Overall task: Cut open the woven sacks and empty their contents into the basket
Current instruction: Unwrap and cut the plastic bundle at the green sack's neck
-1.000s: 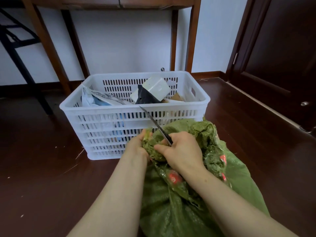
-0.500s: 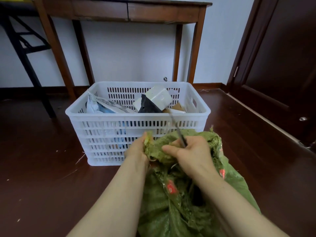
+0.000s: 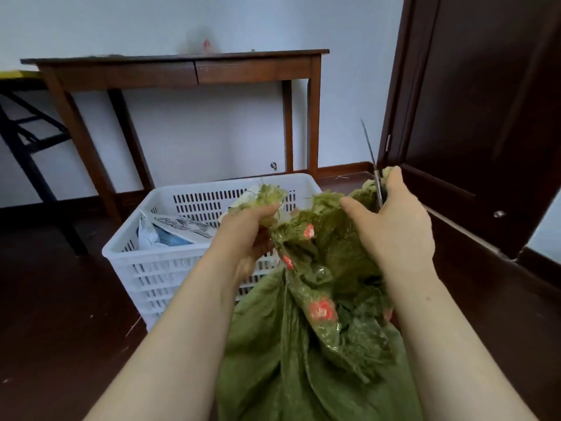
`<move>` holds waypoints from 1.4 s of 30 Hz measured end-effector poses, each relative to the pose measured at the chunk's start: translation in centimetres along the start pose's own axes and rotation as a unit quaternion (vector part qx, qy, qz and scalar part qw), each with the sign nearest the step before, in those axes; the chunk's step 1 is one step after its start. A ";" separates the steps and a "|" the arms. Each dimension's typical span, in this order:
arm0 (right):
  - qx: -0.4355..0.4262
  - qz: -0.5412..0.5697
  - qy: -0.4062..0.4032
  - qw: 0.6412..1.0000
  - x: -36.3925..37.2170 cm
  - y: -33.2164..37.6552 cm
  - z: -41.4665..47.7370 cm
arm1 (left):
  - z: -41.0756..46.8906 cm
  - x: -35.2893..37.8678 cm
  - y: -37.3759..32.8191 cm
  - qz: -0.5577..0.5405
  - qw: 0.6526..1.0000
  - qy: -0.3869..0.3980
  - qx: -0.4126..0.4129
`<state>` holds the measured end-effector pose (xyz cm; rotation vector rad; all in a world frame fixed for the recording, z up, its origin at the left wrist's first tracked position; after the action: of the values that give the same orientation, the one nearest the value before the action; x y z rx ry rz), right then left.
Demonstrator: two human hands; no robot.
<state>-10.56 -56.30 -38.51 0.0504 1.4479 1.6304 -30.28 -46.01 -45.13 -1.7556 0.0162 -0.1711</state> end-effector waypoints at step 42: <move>0.190 0.248 0.147 0.938 8.9 -8.5 -0.8 | -3.6 2.8 6.5 0.397 0.910 0.120 -0.021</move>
<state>-11.12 -52.30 -50.17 0.4409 2.0972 1.7752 -27.45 -51.09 -50.57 -1.6294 0.9067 0.2138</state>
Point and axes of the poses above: each hand's wrist, its own z-axis towards the middle knuckle, its own x-axis out of the palm, y = z × x, the point moved 9 cm from there along z, towards the middle knuckle, and after that the axes turned 7 degrees about z, right-handed, at the moved point
